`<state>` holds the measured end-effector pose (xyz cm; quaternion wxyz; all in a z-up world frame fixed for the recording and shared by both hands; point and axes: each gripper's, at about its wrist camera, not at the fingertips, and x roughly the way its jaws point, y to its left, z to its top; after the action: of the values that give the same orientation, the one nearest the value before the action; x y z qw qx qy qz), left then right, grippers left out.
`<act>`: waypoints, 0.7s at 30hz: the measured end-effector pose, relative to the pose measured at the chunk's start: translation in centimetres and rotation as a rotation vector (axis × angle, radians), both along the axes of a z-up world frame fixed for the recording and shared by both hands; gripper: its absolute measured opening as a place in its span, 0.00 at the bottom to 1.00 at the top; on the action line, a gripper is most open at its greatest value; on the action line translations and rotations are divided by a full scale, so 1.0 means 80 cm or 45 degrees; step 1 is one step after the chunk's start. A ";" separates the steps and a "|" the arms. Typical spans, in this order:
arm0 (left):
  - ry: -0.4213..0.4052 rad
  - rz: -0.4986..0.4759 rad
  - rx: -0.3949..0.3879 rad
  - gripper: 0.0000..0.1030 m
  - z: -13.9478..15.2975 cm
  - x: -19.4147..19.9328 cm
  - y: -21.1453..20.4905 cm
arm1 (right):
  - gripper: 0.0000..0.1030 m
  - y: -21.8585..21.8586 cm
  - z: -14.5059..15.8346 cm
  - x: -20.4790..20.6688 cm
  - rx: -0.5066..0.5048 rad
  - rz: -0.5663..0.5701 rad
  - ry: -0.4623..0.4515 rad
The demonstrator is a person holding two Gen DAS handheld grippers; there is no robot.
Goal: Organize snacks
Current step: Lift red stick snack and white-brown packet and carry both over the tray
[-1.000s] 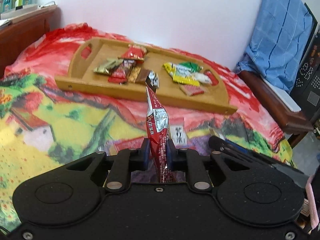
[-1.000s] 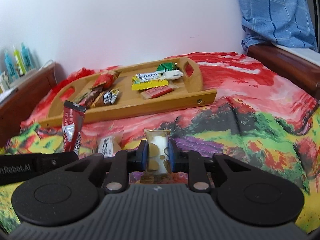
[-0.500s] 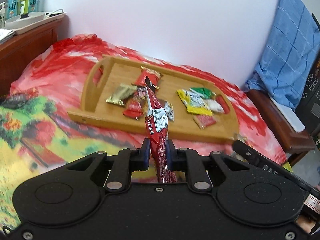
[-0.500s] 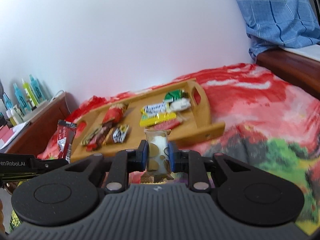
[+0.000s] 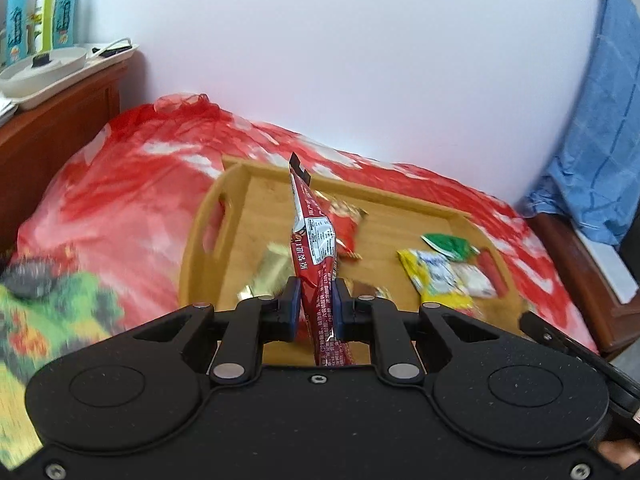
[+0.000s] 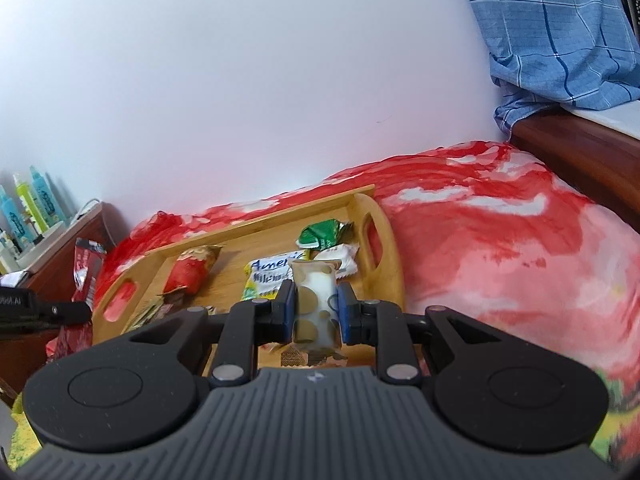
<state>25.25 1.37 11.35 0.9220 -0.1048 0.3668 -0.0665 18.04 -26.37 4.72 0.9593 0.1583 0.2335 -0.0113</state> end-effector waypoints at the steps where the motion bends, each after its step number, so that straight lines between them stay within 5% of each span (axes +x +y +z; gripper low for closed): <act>1: 0.002 0.000 0.011 0.14 0.000 0.011 0.001 | 0.25 -0.001 -0.001 0.006 -0.009 -0.002 0.008; 21: 0.097 0.005 0.229 0.14 -0.056 0.165 -0.004 | 0.25 -0.005 -0.030 0.081 -0.062 -0.008 0.170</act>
<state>38.45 1.05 6.90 0.9132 -0.0246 0.4059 -0.0274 24.51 -26.80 2.32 0.9451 0.1344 0.2962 -0.0306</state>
